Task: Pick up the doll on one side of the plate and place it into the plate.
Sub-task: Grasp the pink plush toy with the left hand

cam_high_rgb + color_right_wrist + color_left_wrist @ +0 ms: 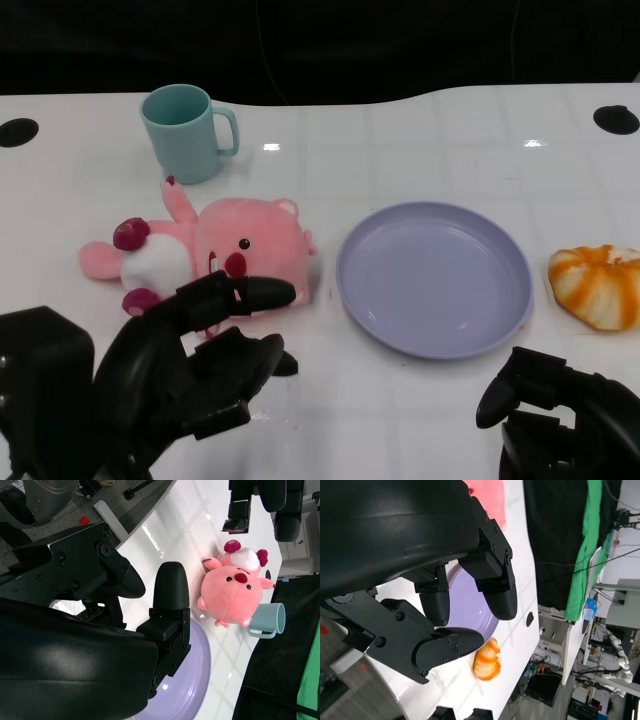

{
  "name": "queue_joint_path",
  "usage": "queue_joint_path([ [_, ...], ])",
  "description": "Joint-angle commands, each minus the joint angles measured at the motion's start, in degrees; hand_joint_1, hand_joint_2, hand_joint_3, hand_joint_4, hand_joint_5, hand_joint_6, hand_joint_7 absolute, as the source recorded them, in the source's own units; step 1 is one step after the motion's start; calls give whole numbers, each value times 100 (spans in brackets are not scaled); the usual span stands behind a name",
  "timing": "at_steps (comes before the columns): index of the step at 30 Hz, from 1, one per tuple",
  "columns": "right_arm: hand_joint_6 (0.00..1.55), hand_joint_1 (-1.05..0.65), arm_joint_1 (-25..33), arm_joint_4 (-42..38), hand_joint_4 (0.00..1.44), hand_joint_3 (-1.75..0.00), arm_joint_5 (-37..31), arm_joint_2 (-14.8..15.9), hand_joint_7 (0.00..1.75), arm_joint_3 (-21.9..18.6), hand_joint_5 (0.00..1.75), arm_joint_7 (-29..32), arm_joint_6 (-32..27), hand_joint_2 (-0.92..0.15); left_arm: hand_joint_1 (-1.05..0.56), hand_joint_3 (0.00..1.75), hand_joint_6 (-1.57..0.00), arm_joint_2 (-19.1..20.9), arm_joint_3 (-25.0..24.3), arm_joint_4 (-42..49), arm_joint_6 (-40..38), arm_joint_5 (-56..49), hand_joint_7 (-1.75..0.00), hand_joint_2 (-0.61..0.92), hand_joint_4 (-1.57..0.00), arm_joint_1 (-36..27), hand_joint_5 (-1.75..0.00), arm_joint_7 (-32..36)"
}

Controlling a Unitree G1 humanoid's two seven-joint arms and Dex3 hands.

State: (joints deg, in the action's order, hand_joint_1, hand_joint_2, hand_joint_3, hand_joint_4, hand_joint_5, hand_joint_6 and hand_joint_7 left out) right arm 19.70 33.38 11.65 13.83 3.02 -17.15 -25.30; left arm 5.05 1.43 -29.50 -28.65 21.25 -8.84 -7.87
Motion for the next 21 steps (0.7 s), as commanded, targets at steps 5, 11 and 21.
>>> queue_joint_path([
  [5, 48, -2, -27, -64, 65, -117, 37, 46, 159, -79, 175, -19, 41, -68, -36, 20, -53, 717, 62, 279, 924, -1116, -48, 92, -42, 496, -107, -208],
  [11, 48, -2, -32, -89, 65, -116, 20, 40, 159, -80, 175, -14, 35, -68, -46, 13, -44, 1238, 109, 611, 1170, -1798, -39, 92, -30, 988, -98, -432],
  [21, 48, -3, -21, -84, 65, -114, -26, 35, 159, -51, 175, 13, 53, -69, -52, 6, -36, 1917, 452, 1138, 1655, -3339, -24, 92, -15, 1629, -88, -492],
])
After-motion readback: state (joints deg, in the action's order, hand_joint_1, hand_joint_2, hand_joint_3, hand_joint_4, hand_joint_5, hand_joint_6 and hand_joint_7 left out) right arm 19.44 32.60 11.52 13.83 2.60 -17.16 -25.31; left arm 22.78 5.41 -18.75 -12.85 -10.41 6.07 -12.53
